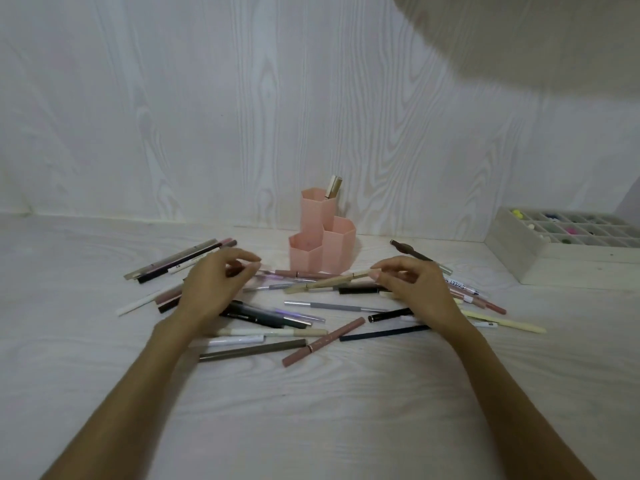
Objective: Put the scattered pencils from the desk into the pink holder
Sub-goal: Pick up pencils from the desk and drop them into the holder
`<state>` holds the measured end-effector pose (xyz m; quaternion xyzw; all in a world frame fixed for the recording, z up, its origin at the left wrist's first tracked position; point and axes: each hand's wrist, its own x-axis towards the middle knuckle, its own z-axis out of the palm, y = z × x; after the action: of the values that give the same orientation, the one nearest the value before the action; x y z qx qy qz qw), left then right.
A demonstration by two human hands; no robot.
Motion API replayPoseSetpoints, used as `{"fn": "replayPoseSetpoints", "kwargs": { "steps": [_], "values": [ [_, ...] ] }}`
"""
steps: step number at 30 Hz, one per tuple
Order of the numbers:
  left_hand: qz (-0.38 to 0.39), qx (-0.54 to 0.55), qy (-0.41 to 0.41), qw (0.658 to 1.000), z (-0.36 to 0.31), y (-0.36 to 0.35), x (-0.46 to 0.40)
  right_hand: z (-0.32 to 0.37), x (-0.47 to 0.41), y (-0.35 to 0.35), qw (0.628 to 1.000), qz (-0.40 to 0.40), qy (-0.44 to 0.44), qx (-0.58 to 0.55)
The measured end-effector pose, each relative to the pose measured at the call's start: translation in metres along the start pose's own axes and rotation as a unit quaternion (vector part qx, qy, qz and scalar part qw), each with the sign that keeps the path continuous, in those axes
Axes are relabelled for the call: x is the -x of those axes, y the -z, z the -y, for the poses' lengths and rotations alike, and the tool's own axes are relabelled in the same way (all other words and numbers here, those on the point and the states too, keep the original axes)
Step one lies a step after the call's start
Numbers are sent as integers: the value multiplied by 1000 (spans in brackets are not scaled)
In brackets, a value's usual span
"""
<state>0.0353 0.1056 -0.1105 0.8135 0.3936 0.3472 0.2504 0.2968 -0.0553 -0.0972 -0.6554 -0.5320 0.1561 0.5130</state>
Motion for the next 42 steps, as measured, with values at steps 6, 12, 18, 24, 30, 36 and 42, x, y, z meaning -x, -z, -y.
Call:
{"fn": "replayPoseSetpoints", "kwargs": {
  "steps": [6,12,18,24,30,36,42],
  "values": [
    [177,125,-19,976,11,28,12,13,-5,4,982,-98,-34,-159],
    [183,28,13,983,27,25,11,53,-45,17,947,-209,-2,-246],
    [161,-5,17,987,28,23,12,114,-111,3,948,-273,148,-76],
    [154,-9,29,988,32,23,12,107,-142,-33,953,-192,144,185],
    [102,-8,30,994,30,22,11,88,-139,-57,950,-144,106,255],
    [-181,-114,121,969,38,36,6,77,-135,-56,934,-126,127,310],
    [-86,-135,149,976,44,37,6,68,-126,-44,893,-87,186,400]
  ]
}}
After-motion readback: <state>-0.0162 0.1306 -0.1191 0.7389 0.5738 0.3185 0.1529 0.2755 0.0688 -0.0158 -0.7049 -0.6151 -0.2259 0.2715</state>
